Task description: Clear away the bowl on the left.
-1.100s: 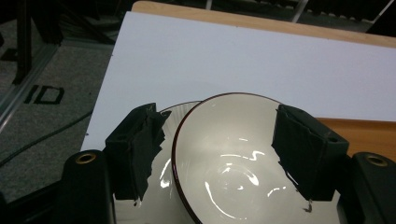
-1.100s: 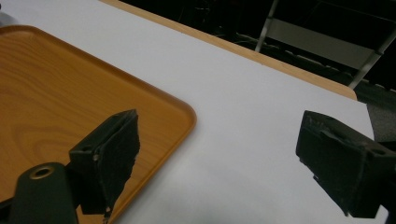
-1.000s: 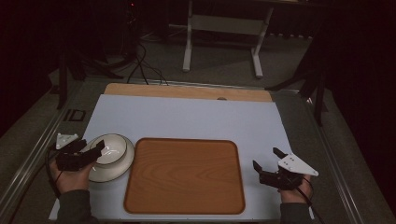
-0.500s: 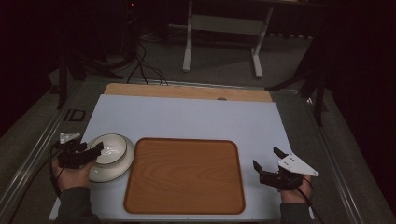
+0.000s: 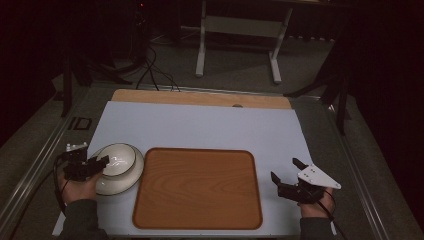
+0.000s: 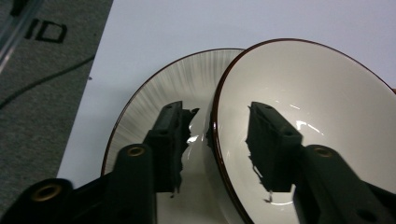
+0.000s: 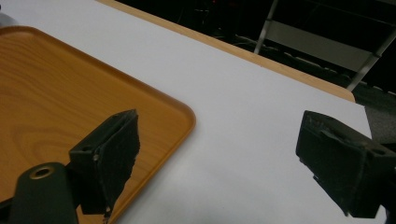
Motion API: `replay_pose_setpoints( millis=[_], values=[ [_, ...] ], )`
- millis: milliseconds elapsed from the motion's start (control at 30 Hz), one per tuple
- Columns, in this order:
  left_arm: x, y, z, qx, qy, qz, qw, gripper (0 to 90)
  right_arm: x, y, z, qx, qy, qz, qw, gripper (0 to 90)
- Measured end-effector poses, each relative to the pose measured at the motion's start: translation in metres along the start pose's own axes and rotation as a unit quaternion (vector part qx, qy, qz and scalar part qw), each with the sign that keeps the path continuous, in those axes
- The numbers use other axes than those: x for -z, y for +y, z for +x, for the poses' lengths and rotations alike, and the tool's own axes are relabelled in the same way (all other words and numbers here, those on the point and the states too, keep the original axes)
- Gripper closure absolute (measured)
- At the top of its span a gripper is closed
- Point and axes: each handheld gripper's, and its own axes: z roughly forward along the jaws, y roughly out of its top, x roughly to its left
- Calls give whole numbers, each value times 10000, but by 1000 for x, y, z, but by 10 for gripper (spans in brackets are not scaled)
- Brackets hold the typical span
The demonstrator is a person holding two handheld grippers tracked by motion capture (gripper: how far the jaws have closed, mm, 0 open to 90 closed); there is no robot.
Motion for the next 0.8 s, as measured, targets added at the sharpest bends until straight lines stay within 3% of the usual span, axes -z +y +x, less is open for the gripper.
replay_pose_setpoints(
  millis=[133,500,800],
  values=[
    [-5,-1,2,123,-90,157,9998,650,0,0,0,3,-8,0,10000,131],
    [-8,0,1,110,-59,318,9994,680,0,0,0,25,-12,10,10000,132],
    [-11,0,7,526,-312,392,9974,782,0,0,0,36,-24,10,10000,132]
  ],
)
